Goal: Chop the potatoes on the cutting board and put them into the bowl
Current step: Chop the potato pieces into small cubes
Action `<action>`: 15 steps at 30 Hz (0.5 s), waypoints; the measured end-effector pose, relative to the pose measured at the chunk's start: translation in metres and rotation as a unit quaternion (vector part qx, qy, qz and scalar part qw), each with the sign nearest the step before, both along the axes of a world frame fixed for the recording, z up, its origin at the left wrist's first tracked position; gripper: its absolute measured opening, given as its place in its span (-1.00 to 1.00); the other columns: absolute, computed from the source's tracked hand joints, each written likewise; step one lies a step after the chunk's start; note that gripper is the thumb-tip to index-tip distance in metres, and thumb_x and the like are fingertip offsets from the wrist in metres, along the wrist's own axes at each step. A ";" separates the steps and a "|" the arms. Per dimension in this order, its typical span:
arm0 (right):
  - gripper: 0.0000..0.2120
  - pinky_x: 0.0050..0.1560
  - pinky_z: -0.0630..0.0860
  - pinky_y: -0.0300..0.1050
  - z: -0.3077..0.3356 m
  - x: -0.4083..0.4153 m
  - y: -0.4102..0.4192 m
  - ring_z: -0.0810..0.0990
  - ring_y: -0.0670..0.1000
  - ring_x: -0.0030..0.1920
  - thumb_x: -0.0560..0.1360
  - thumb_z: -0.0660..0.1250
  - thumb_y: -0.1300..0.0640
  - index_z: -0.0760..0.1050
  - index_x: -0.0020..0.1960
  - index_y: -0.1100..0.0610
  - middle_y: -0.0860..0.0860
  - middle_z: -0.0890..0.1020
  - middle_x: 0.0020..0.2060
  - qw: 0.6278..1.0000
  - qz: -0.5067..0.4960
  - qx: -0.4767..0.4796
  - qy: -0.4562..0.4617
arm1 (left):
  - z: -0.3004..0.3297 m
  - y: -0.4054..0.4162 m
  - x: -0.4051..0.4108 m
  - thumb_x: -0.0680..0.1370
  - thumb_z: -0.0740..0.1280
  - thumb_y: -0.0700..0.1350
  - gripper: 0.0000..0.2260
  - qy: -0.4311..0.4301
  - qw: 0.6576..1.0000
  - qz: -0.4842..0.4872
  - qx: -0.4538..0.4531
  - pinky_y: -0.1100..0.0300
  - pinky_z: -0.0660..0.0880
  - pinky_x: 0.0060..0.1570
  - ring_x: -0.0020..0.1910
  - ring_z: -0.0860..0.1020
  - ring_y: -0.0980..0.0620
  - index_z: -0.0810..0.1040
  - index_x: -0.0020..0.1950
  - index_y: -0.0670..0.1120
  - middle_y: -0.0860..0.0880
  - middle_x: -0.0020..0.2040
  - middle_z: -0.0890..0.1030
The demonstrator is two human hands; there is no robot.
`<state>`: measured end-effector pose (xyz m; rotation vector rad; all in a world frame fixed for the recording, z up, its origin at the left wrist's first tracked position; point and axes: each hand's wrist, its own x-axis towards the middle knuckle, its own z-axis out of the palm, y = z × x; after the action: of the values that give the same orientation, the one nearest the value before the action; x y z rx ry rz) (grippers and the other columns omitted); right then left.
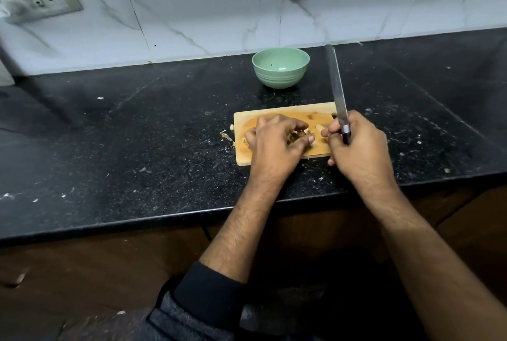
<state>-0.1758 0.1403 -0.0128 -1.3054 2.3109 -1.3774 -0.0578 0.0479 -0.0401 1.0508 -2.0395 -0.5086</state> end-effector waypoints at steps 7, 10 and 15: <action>-0.88 -0.29 0.63 -0.15 -0.015 -0.013 0.013 0.64 -0.09 -0.49 0.59 0.35 0.19 0.50 -0.07 0.00 -0.09 0.70 -0.15 0.999 0.014 0.039 -0.012 | -0.002 -0.001 -0.010 0.48 0.46 0.16 -0.78 -0.122 0.990 0.004 -0.065 0.08 0.06 0.06 0.26 0.32 0.05 0.69 0.09 0.17 0.14 0.22 0.53; -0.85 -0.31 0.63 -0.13 -0.019 -0.015 0.012 0.64 -0.07 -0.50 0.58 0.35 0.20 0.50 -0.10 -0.03 -0.08 0.70 -0.14 0.999 0.014 0.026 -0.027 | -0.002 -0.001 -0.013 0.52 0.43 0.12 -0.84 -0.130 0.989 0.031 -0.057 0.02 0.12 0.11 0.27 0.33 0.03 0.70 0.06 0.17 0.11 0.21 0.53; -0.86 -0.43 0.51 -0.33 -0.022 -0.020 0.013 0.61 -0.08 -0.53 0.57 0.36 0.21 0.51 -0.08 -0.01 -0.12 0.71 -0.15 0.998 0.022 0.007 -0.061 | -0.002 -0.002 -0.012 0.58 0.37 0.03 -0.87 -0.113 0.990 0.074 -0.049 0.08 0.08 0.08 0.20 0.34 0.04 0.69 0.05 0.09 0.13 0.13 0.56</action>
<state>-0.1961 0.1529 -0.0348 -1.2257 2.1953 -1.3844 -0.0701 0.0458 -0.0425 1.2338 -2.1365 -0.2184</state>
